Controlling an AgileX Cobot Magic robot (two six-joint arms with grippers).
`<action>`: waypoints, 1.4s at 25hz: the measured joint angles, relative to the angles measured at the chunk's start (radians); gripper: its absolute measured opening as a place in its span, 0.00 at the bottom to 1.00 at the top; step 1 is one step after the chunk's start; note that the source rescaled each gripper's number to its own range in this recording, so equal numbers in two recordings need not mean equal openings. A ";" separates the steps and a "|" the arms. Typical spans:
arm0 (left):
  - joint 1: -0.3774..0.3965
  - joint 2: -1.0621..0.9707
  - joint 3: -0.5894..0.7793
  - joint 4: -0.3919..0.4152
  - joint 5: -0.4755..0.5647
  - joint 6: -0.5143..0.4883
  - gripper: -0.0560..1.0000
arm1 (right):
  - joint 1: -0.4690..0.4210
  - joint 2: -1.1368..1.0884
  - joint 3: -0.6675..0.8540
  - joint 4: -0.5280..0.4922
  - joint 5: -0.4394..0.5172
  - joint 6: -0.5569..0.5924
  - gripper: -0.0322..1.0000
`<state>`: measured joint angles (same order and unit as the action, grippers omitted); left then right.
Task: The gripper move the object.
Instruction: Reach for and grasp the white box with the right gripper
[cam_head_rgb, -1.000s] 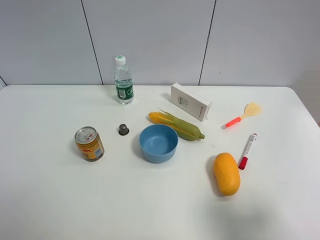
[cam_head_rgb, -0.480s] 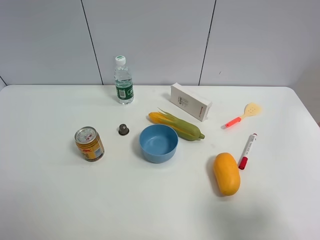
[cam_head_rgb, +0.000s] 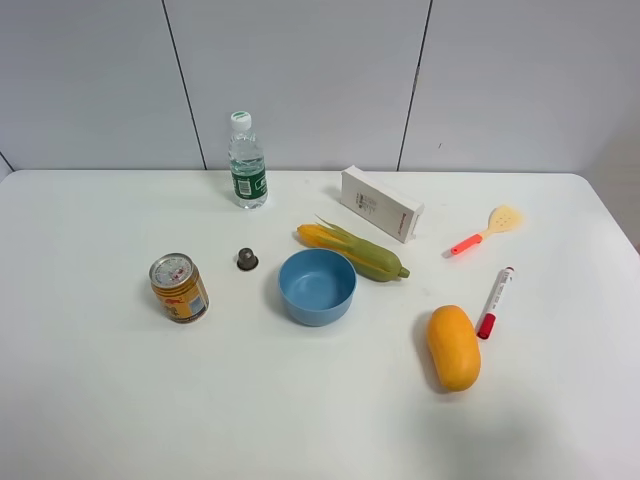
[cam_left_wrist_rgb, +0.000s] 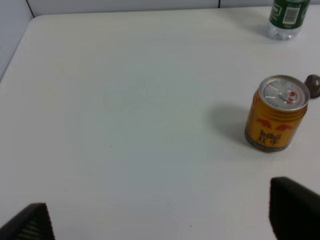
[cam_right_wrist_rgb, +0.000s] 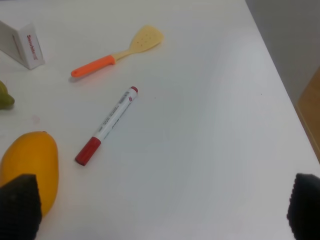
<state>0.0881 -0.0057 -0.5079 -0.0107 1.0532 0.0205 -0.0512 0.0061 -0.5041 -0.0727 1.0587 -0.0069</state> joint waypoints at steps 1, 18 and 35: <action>0.000 0.000 0.000 0.000 0.000 0.000 1.00 | 0.000 0.015 -0.013 0.000 0.000 -0.010 1.00; 0.000 0.000 0.000 0.000 0.000 0.000 1.00 | 0.000 0.917 -0.784 0.054 -0.033 -0.190 1.00; 0.000 0.000 0.000 0.000 0.000 0.000 1.00 | 0.257 1.665 -1.234 0.145 -0.088 -0.401 1.00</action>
<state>0.0881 -0.0057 -0.5079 -0.0107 1.0532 0.0205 0.2061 1.6710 -1.7377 0.0722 0.9705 -0.4084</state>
